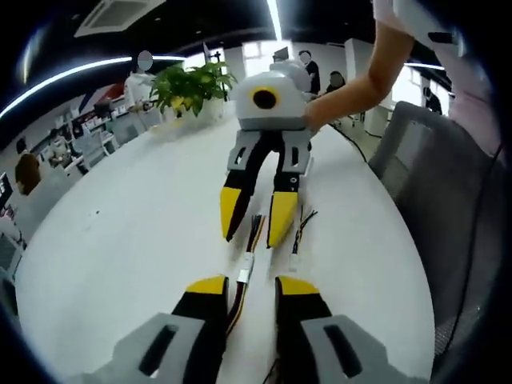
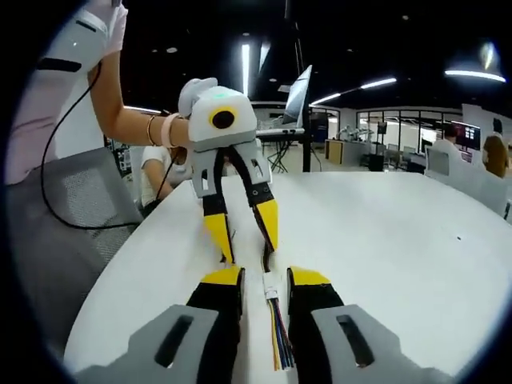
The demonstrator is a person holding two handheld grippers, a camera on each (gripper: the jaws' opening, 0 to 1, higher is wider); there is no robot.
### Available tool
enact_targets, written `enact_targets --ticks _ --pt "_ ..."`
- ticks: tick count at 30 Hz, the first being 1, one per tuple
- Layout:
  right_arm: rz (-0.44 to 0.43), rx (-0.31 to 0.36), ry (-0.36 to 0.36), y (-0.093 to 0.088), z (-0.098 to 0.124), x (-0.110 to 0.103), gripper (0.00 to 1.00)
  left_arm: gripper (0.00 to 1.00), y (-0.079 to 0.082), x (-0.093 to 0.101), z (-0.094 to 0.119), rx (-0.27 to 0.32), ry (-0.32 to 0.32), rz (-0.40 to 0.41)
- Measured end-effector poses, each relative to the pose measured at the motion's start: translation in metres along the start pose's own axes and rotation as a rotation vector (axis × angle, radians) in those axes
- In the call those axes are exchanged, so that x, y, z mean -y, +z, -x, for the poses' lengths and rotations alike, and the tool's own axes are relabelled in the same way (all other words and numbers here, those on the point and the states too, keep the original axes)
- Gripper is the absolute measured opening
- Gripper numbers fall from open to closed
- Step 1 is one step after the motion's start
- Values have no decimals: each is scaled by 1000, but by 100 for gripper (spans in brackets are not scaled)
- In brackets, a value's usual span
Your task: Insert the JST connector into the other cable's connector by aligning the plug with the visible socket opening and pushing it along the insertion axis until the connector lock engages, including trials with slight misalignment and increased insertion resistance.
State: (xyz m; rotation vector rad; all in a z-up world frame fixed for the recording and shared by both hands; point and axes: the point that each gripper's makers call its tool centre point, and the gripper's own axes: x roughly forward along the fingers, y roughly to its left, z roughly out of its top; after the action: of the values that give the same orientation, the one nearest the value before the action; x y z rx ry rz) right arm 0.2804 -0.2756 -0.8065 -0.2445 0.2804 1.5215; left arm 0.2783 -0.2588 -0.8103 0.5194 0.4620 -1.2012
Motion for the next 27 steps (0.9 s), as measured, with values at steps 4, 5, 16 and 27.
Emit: enact_targets --ticks 4,5,16,27 --pt "6 1 9 3 3 -10 18 16 1 6 6 -1 6 -22" --pt "8 1 11 4 3 -11 18 16 1 7 7 -5 7 -27" --pt "6 3 15 9 9 -25 17 16 -1 18 10 -13 -4 -40" --pt "-32 -23 7 -8 9 -31 16 15 -9 26 9 -20 -4 -14"
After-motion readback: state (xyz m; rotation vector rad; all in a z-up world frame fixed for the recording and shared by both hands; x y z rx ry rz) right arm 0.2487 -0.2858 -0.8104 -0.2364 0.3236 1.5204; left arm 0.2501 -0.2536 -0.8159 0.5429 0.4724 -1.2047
